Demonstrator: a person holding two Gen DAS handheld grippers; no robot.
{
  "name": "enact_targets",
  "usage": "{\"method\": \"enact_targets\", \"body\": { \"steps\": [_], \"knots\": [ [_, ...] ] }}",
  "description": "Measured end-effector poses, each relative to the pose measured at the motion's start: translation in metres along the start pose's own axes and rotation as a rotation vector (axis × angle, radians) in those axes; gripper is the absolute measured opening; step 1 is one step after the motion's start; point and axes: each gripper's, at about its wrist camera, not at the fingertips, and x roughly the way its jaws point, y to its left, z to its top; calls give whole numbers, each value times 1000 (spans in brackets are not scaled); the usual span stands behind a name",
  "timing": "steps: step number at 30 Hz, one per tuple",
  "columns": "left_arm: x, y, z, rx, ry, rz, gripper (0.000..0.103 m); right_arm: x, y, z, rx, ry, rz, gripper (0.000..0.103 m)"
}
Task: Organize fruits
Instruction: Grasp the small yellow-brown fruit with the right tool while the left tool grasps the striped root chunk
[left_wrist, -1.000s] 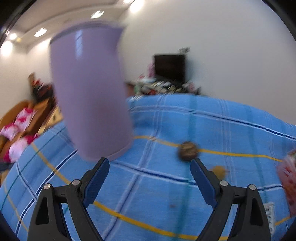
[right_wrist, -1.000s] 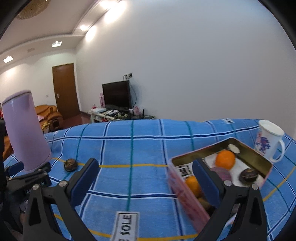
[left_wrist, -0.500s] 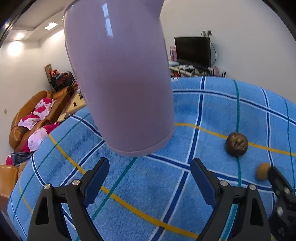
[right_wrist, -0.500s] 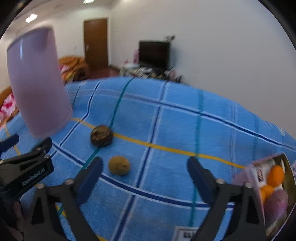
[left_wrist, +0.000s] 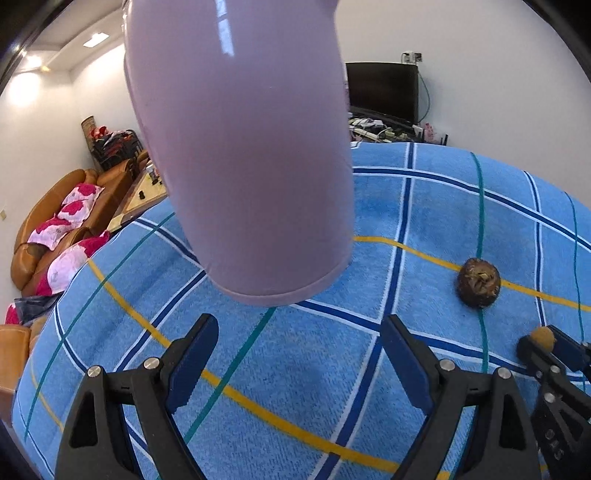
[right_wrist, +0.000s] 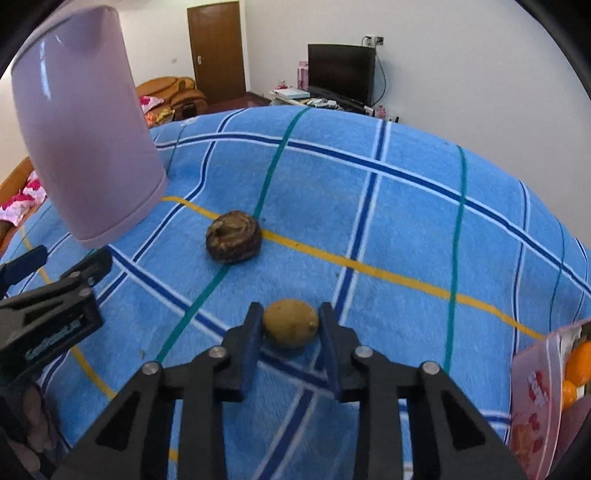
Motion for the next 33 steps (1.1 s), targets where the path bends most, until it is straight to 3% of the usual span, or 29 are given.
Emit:
{"method": "enact_targets", "body": {
  "steps": [7, 12, 19, 25, 33],
  "knots": [
    [-19, -15, 0, 48, -111, -73, 90, -59, -23, -26, 110, -249, -61, 33],
    [-23, -37, -6, 125, -89, -154, 90, -75, -31, -24, 88, -345, -193, 33],
    [-26, -60, 14, 136, 11, -288, 90, -82, -48, -17, 135, -356, -152, 33],
    [-6, -99, 32, 215, 42, -293, 90, -89, -50, -20, 144, -368, -138, 33],
    [35, -113, 34, 180, 109, -318, 90, -82, -52, -18, 152, -341, -123, 34]
  ]
}}
